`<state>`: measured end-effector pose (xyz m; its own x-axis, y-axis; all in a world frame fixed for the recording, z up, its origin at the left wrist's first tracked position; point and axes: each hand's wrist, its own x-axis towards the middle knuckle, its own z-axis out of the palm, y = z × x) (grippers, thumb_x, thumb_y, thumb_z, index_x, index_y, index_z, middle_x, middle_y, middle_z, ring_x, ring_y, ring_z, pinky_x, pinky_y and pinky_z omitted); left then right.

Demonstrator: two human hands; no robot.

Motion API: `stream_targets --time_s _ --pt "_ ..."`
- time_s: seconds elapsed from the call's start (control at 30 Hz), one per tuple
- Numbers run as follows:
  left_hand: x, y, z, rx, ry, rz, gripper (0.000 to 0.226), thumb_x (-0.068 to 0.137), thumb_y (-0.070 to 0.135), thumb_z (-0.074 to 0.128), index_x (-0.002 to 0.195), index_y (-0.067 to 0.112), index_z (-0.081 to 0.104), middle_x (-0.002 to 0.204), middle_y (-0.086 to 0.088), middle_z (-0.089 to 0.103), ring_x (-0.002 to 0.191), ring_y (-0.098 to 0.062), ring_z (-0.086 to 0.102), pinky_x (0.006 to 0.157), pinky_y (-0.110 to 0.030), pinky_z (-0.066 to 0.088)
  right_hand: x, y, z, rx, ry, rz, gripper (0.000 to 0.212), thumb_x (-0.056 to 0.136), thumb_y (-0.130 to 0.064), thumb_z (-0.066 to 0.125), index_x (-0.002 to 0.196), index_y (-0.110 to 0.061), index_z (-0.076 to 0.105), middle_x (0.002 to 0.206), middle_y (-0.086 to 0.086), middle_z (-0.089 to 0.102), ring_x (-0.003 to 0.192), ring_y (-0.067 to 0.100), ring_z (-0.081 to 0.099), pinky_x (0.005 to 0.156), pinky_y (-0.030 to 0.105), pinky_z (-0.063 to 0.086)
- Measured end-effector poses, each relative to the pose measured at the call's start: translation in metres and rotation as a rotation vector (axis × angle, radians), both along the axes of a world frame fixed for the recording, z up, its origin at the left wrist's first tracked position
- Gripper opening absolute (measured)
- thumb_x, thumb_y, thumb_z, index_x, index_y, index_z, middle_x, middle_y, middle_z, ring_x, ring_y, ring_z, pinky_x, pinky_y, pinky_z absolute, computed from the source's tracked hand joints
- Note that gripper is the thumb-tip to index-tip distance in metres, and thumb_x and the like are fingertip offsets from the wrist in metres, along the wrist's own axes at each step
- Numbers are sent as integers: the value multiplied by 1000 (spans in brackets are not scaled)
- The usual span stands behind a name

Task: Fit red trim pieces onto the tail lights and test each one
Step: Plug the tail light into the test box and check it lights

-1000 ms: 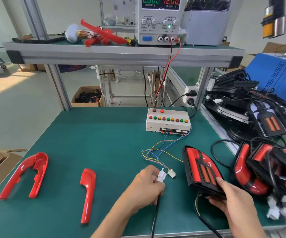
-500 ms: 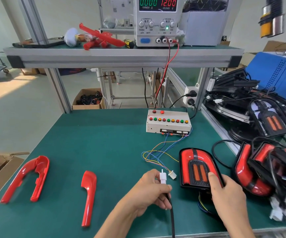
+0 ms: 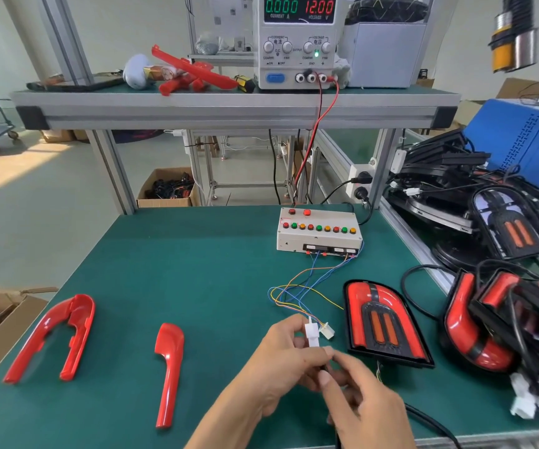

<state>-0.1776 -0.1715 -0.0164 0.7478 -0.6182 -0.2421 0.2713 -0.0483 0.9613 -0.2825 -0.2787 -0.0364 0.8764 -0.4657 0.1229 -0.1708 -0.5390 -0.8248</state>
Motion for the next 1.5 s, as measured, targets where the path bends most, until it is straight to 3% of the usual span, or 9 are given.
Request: stream_targets --time_s 0.17,0.37,0.47,0.57,0.7,0.83,1.07,1.3,1.5 --pt "2 5 -1 57 -30 -20 12 91 6 71 99 10 62 79 -8 68 71 -22 64 58 -27 51 14 1 3 -28 10 14 51 76 -19 83 111 -48 61 74 -27 67 67 4 64 71 15 49" --pt "19 16 4 23 81 -158 38 90 40 75 105 6 65 97 -13 73 79 -29 70 71 -33 57 25 -3 4 -237 -137 -24 25 82 -14 82 102 -28 75 80 -12 68 67 11 63 69 32 54" --pt "31 13 4 222 38 23 53 98 51 59 98 -1 65 82 -13 76 64 -27 72 55 -28 55 30 -9 0 -176 -177 -101 14 89 -13 76 101 -20 76 78 -7 70 68 18 67 71 41 56" --pt "38 -10 -7 489 -210 231 47 96 42 62 71 3 60 63 -11 72 47 -23 67 51 -29 56 31 -8 -5 -82 -112 -129 12 94 -17 70 104 -22 75 69 -5 68 65 24 67 75 41 53" --pt "39 -43 -18 541 -234 202 39 80 39 69 61 5 63 51 -10 67 41 -22 64 51 -31 58 31 -1 -3 -56 -151 -236 11 91 -16 75 99 -22 78 58 -13 58 57 14 54 62 26 36" --pt "43 -61 -28 617 -208 313 32 78 29 73 64 13 50 52 0 49 45 -22 40 45 -21 36 33 -3 -2 -48 -106 -232 6 91 -33 74 91 -28 76 67 -7 71 71 24 65 71 32 46" --pt "60 -34 -25 147 132 298 25 89 27 76 71 15 64 55 2 50 43 -12 44 43 -19 32 37 -3 -3 -326 -20 -204 16 90 -32 75 87 -16 73 77 6 71 72 40 66 59 39 40" --pt "66 -12 -14 48 250 164 28 88 31 77 75 16 58 69 -3 66 51 -13 54 48 -21 37 52 3 -5 -532 -55 -116 21 78 -16 87 74 -12 67 62 4 58 49 36 59 39 38 41" --pt "69 -10 -19 -41 286 143 27 86 31 78 76 15 58 67 -2 64 54 -12 54 50 -19 41 57 2 -5 -560 -80 -70 19 78 -19 88 76 -15 70 61 1 56 47 32 58 38 37 41"
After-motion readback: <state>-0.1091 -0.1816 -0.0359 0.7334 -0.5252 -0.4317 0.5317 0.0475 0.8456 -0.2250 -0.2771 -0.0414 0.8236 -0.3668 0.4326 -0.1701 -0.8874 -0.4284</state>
